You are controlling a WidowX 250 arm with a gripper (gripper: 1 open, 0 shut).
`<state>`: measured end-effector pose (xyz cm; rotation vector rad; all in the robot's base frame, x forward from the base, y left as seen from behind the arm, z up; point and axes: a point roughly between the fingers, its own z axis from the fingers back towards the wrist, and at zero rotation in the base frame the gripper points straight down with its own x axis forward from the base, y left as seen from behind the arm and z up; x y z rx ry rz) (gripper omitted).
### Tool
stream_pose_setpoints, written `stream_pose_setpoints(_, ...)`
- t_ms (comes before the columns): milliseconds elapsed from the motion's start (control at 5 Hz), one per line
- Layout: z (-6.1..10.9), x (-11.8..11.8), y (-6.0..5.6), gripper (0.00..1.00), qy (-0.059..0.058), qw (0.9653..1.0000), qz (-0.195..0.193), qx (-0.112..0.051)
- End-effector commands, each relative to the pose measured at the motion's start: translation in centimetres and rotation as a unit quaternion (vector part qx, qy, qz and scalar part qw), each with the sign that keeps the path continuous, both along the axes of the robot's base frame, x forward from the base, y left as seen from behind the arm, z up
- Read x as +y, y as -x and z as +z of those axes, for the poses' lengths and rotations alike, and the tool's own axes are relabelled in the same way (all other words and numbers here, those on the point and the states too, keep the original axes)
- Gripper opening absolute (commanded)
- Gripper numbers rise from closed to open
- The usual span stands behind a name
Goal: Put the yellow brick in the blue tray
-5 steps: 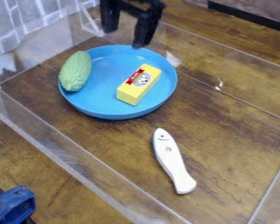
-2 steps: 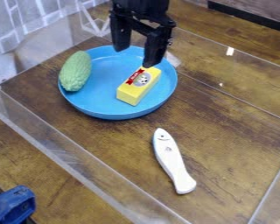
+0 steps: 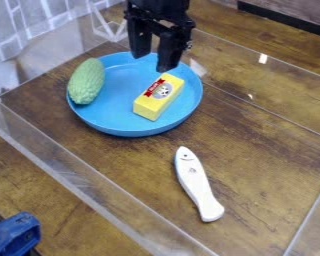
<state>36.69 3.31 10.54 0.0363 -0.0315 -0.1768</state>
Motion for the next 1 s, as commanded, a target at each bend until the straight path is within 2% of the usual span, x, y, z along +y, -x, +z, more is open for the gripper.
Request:
stream_pose_setpoints(0,3.5,0.8,0.4,1.00,-0.001,0.9993,-0.013,-0.036)
stream_pose_setpoints(600,3.5,-0.4,0.8,1.00,0.007,0.9984,-0.034,-0.045)
stream_pose_setpoints(800,3.7,0.5,1.1,1.00,0.008,0.9980,-0.037,-0.050)
